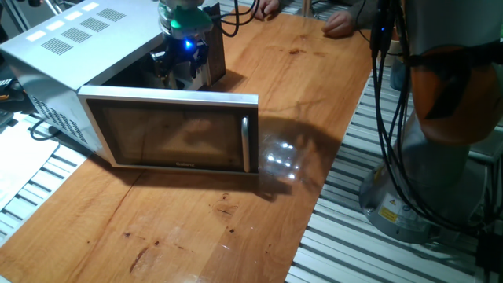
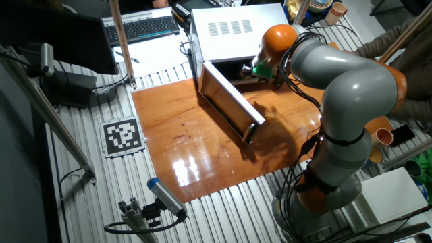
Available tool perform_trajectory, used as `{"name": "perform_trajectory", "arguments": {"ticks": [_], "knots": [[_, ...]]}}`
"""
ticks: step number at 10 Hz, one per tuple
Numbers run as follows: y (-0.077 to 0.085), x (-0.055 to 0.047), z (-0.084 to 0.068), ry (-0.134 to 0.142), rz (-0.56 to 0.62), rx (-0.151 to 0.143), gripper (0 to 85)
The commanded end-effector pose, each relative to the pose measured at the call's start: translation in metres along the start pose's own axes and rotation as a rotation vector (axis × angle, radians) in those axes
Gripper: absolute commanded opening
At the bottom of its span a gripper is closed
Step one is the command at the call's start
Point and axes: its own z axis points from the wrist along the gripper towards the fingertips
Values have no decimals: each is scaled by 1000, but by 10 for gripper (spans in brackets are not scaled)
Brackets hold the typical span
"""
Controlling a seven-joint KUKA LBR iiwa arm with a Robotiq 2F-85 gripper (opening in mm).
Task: Put the bowl into the microwave
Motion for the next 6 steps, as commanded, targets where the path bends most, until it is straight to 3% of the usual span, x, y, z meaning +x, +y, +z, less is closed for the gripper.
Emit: {"name": "perform_trajectory", "arguments": {"ticks": [1, 3, 4, 6], "knots": [[0, 0, -1, 4, -2, -1, 680], [-1, 3, -7, 36, -22, 3, 680], [0, 4, -9, 51, -32, 10, 510], [-1, 5, -11, 97, -71, 12, 510]]}}
